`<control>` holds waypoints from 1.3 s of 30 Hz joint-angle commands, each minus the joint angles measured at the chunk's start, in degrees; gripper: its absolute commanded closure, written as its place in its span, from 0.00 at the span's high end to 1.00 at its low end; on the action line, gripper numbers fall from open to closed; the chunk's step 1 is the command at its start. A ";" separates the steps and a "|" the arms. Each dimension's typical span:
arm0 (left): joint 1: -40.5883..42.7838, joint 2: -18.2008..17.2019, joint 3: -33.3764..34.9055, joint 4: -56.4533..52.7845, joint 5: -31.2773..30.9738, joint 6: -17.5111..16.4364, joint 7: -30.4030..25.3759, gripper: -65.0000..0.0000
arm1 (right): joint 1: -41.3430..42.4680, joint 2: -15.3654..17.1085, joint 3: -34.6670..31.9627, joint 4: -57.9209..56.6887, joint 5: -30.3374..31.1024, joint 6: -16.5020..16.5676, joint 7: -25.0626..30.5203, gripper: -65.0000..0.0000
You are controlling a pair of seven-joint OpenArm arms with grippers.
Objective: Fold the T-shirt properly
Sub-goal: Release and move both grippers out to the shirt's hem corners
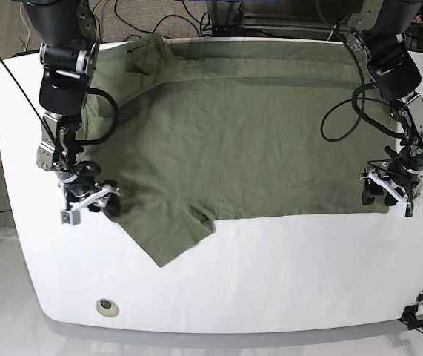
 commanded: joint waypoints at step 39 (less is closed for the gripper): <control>-5.86 -4.33 -5.35 -17.77 -1.00 8.36 -7.85 0.55 | -0.71 -0.85 -2.70 0.91 0.55 3.59 -0.07 0.00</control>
